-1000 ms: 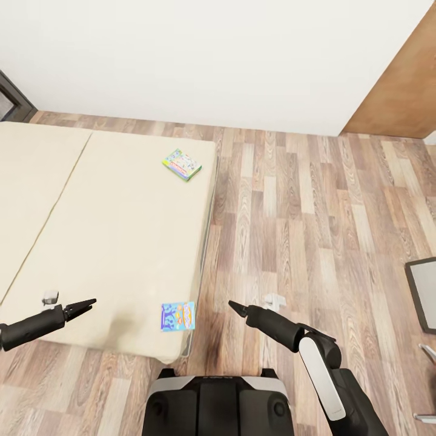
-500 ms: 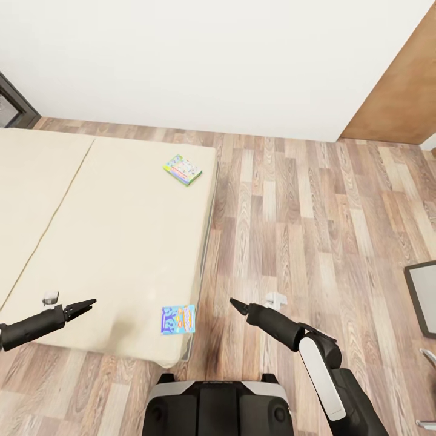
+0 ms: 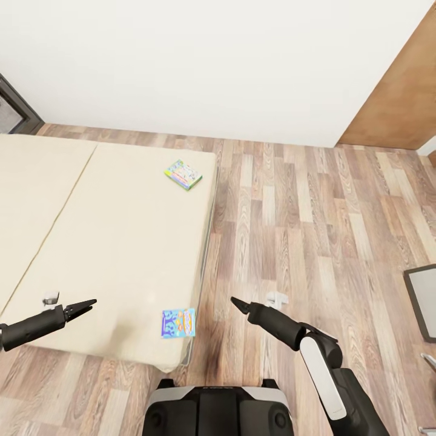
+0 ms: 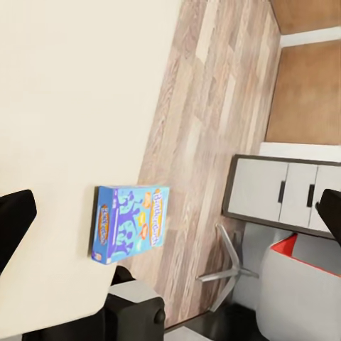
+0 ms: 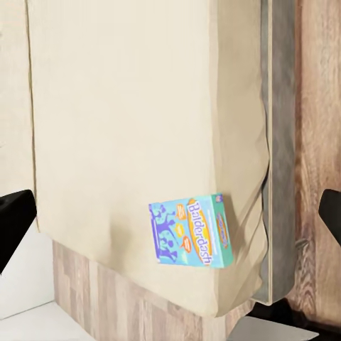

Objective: Put all the toys in the child's room - the three board games (two on the bed and one on the table), the two jigsaw puzzles on the table, and the tennis ball on the table - inside the toy box on the table in the child's room.

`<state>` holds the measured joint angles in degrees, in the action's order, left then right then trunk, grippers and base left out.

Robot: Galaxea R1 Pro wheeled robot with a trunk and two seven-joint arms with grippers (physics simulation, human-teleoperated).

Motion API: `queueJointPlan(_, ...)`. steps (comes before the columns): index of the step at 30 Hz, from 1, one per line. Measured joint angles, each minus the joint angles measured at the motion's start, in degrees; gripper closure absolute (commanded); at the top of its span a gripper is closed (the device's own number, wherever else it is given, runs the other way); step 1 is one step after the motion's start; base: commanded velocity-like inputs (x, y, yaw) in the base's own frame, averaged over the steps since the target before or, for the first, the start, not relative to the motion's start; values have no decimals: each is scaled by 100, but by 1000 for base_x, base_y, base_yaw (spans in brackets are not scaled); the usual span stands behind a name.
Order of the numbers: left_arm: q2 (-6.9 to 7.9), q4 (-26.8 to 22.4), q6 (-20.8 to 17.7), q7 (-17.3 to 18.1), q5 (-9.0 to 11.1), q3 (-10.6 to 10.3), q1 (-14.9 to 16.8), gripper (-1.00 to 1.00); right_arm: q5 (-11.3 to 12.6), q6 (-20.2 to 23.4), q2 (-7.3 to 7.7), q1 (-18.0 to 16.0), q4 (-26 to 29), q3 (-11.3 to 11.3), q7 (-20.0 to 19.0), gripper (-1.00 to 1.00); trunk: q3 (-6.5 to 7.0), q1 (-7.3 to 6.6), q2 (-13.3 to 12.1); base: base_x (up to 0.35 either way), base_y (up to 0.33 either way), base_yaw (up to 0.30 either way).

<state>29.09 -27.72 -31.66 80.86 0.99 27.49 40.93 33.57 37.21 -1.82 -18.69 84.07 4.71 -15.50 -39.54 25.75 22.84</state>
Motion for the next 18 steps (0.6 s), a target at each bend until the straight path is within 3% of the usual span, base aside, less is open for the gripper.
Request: queueJointPlan(18, 0, -4, 1, 0, -2, -4, 0, -100, -23, -11, 5, 4, 6, -385, -653, -100, 171, 0, 0, 0, 0, 0)
